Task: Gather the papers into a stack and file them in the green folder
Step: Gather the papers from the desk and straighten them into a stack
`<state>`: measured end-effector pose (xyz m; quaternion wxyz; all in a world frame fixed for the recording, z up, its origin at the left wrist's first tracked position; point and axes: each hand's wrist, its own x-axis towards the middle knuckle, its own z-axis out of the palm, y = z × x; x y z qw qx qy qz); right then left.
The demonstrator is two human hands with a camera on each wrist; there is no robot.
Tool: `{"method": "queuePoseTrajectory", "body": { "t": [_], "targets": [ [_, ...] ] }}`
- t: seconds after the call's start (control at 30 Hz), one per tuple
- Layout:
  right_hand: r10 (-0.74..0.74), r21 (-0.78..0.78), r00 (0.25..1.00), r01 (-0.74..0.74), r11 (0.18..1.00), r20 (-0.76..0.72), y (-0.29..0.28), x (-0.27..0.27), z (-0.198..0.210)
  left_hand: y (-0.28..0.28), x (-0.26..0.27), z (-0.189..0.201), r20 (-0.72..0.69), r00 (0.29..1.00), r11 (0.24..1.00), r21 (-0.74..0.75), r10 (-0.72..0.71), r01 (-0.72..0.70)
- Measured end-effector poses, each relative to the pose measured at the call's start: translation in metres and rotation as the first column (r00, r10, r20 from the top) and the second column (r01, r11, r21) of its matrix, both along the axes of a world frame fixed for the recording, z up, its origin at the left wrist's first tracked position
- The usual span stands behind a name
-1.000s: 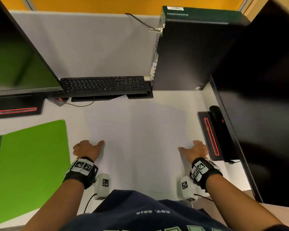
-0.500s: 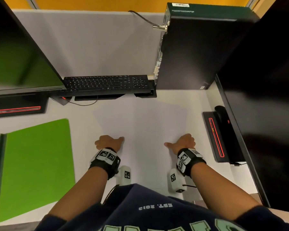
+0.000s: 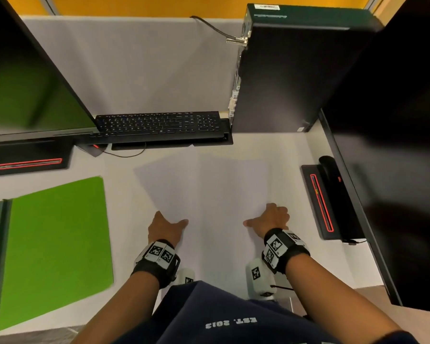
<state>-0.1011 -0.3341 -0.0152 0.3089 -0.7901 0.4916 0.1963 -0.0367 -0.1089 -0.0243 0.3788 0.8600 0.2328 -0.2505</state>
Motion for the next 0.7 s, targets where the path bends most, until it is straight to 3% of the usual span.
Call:
{"method": "queuePoseTrajectory", "body": {
  "t": [0.07, 0.17, 0.37, 0.47, 0.57, 0.7],
  "targets": [
    [-0.025, 0.037, 0.997, 0.023, 0.999, 0.067, 0.001, 0.001, 0.001, -0.002, -0.003, 0.001, 0.063, 0.998, 0.999, 0.013, -0.031, 0.030],
    [-0.059, 0.162, 0.994, 0.043, 0.986, 0.095, 0.010, 0.008, 0.002, -0.010, -0.005, 0.004, 0.078, 0.997, 0.992, -0.118, -0.030, 0.039],
    [-0.138, 0.196, 0.984, 0.115, 0.974, 0.109, 0.012, 0.010, 0.003, -0.004, -0.001, 0.004, 0.001, 1.000, 0.970, -0.242, 0.007, -0.007],
    [-0.185, 0.282, 0.975, 0.145, 0.948, 0.120, 0.012, 0.010, 0.005, -0.003, -0.006, 0.007, -0.054, 0.999, 0.927, -0.375, 0.004, -0.024],
    [-0.184, 0.349, 0.974, 0.128, 0.928, 0.133, 0.009, 0.007, 0.003, 0.014, -0.007, 0.008, -0.148, 0.988, 0.861, -0.506, -0.034, -0.047],
    [-0.101, 0.304, 0.955, 0.012, 0.953, 0.278, 0.012, -0.005, -0.003, 0.032, 0.000, -0.008, -0.178, 0.976, 0.869, -0.494, -0.124, 0.020]
  ]
}}
